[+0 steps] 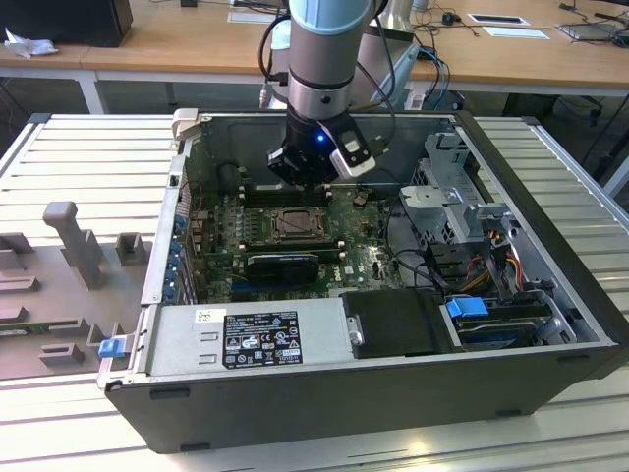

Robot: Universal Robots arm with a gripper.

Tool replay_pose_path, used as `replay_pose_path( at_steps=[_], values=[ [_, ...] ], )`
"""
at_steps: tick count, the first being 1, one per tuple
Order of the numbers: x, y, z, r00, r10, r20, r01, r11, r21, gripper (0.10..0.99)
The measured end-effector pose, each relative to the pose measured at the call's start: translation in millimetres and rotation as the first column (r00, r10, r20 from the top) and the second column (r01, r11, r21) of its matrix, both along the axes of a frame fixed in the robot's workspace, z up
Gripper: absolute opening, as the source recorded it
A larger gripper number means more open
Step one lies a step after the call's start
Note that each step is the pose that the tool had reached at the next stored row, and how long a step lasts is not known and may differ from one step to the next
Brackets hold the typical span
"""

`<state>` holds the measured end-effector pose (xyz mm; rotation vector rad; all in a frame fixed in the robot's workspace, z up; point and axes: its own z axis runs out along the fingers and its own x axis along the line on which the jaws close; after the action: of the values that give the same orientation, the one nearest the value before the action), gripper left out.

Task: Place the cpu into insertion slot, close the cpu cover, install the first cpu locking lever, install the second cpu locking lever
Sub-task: 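Install the second cpu locking lever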

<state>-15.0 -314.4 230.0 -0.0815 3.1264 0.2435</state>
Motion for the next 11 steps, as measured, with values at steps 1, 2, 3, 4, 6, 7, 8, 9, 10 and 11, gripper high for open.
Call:
replay_pose_path(
  at_steps=[1, 2, 3, 4, 6, 7, 8, 9, 10, 11],
  values=[
    [0.0, -0.3, 0.0, 1.0, 0.0, 0.0, 0.0, 1.0, 0.0, 0.106],
    [0.0, -0.7, 0.0, 1.0, 0.0, 0.0, 0.0, 1.0, 0.0, 0.106],
    [0.0, -1.0, 0.0, 1.0, 0.0, 0.0, 0.0, 1.0, 0.0, 0.106],
    [0.0, -1.3, 0.0, 1.0, 0.0, 0.0, 0.0, 1.0, 0.0, 0.106],
    [0.0, -2.1, 0.0, 1.0, 0.0, 0.0, 0.0, 1.0, 0.0, 0.106],
    [0.0, -2.5, 0.0, 1.0, 0.0, 0.0, 0.0, 1.0, 0.0, 0.106],
    [0.0, -2.8, 0.0, 1.0, 0.0, 0.0, 0.0, 1.0, 0.0, 0.106],
    [0.0, -3.0, 0.4, 1.0, 0.0, -0.0001, 0.0, 1.0, 0.0, 0.106],
    [0.0, -3.1, 1.1, 1.0, 0.0, -0.0001, 0.0, 1.0, 0.0, 0.106],
    [0.0, -3.1, 2.1, 1.0, 0.0, 0.0, 0.0, 1.0, 0.0, 0.106]
  ],
)
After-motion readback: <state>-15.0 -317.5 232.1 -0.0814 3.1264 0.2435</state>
